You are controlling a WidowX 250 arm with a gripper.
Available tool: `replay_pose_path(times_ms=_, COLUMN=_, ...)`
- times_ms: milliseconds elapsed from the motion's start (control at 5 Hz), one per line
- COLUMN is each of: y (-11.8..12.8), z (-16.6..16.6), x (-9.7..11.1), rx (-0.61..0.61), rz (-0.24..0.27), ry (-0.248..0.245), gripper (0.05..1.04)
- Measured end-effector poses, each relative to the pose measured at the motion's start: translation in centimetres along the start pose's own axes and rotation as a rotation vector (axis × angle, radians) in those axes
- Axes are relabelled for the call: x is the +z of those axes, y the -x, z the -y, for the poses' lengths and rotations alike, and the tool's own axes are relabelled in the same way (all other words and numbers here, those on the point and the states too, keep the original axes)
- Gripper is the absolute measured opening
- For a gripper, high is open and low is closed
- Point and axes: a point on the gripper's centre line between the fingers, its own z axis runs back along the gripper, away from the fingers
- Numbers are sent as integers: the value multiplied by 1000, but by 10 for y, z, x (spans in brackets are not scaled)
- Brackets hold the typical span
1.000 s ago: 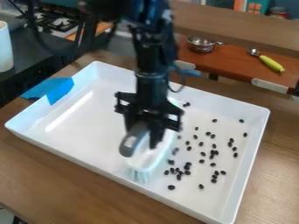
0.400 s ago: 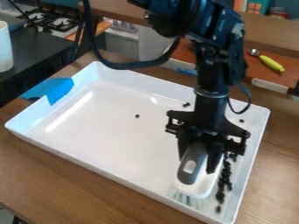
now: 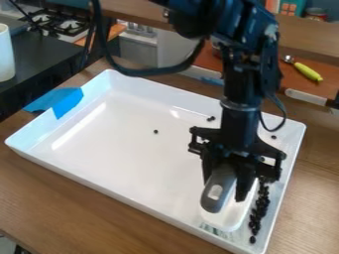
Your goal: Sweep into pile
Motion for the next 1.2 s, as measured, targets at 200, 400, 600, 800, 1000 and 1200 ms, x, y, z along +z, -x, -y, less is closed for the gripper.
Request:
replay_pose_path(times_ms=200, y=-5, z=-34, x=31, rx=48, rz=49, ry=16, gripper=499)
replay_pose_path(times_ms=400, y=-4, z=-63, x=51, rx=74, rz=70, ry=48, gripper=499)
replay_pose_path(times_ms=600, y=-7, z=-94, x=59, rx=102, rz=85, ry=39, gripper=499)
replay_pose_path(times_ms=800, y=-21, z=-128, x=62, rx=109, rz=131, ry=2, gripper=499)
replay_pose_path(times_ms=1000, y=-31, z=-161, x=49, rx=133, rz=131, ry=-44, gripper=499)
replay_pose_path(times_ms=1200, y=-40, z=-180, x=43, rx=165, rz=163, ry=-76, gripper=499)
